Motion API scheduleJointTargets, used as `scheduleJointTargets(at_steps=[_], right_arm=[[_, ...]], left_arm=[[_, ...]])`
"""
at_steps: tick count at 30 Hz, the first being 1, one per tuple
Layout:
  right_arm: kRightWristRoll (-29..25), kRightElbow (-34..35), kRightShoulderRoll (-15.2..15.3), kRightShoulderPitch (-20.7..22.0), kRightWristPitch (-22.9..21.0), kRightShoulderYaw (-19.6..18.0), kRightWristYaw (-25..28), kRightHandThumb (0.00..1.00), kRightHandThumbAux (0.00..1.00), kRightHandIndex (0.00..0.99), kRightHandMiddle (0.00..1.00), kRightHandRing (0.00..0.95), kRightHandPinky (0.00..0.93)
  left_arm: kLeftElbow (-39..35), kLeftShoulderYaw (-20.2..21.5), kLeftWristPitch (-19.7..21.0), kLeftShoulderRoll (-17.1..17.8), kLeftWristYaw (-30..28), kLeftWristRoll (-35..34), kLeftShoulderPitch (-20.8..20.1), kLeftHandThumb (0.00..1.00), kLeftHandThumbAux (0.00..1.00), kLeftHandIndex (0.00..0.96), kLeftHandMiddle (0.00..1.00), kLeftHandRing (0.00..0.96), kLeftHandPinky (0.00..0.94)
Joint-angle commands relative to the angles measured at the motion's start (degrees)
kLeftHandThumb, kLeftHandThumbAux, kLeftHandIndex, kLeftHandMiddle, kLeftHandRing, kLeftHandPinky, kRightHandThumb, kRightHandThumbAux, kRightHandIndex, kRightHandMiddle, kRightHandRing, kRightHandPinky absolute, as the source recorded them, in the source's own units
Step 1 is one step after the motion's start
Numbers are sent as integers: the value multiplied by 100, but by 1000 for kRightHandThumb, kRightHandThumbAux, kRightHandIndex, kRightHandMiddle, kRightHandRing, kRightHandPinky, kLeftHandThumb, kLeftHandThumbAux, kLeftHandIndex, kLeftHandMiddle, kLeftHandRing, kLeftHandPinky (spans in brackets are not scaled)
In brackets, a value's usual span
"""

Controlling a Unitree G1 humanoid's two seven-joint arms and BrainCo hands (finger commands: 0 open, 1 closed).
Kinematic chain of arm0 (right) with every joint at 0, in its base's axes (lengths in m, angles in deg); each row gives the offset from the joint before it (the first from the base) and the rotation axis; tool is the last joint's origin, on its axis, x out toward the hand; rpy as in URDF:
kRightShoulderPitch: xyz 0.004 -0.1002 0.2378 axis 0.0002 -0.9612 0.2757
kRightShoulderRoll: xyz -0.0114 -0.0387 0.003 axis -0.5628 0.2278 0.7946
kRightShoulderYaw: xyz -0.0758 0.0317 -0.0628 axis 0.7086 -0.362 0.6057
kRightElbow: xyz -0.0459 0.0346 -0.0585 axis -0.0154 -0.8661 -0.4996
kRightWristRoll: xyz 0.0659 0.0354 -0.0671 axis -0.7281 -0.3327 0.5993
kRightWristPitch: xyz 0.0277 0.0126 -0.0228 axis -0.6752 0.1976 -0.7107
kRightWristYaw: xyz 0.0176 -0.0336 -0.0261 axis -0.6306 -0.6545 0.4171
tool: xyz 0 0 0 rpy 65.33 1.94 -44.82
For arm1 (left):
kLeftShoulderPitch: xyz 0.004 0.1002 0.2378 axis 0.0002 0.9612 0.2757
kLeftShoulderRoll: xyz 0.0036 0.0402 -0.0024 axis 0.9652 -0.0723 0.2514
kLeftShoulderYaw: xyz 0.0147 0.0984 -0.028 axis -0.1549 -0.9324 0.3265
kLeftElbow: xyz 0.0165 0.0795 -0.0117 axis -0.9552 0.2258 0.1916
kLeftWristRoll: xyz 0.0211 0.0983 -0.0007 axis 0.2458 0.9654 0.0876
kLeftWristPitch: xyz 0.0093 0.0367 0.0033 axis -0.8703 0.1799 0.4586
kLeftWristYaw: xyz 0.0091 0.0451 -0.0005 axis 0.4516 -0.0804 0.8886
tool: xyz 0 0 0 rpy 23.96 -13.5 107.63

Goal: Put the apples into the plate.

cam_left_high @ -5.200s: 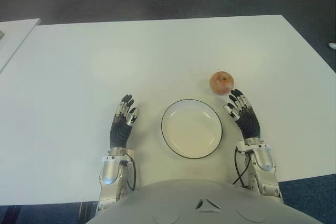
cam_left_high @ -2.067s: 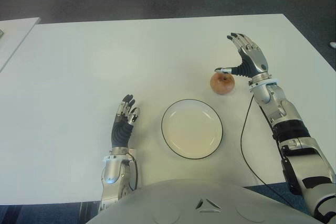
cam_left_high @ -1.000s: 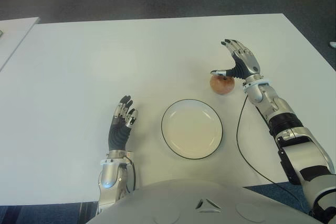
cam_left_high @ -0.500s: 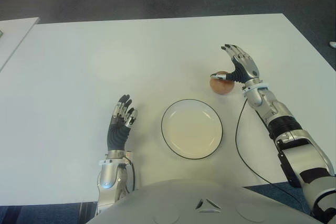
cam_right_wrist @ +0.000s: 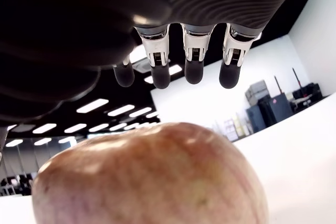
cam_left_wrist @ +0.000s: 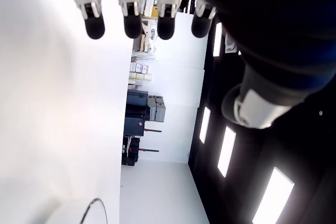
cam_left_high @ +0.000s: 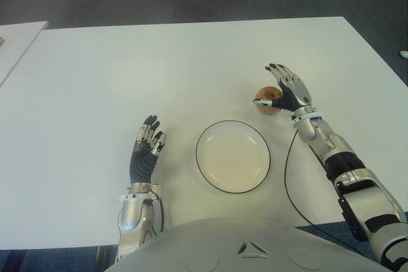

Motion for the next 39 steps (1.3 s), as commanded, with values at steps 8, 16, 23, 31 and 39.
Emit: scheduleJointTargets(at_steps=[8,16,23,31,39], right_arm=[[15,177,30,-238,-117,40,85,353,375,11,44,12,33],[-12,225,30,-327,-70,31,83,341,377,9,40,9,29],[-50,262,41,-375,-70,39,231,331,387,13,27,5,25],[-76,356,44,-453,-93,5,360,337,395,20,29,9,29],[-74,266,2,-452,-56,-16,288,331,382,30,53,20,41]], left_arm=[[-47,-28,93,21,9,53,38,208,605,41,20,26,56],[-88,-29,30,33,15,139,50,213,591,39,23,28,58],[-191,-39,119,13,2,83,91,221,601,37,21,29,66],[-253,-40,111,-16,47,135,127,240,591,34,15,26,63],[-334,-42,143,-27,87,203,165,251,572,29,12,22,59]])
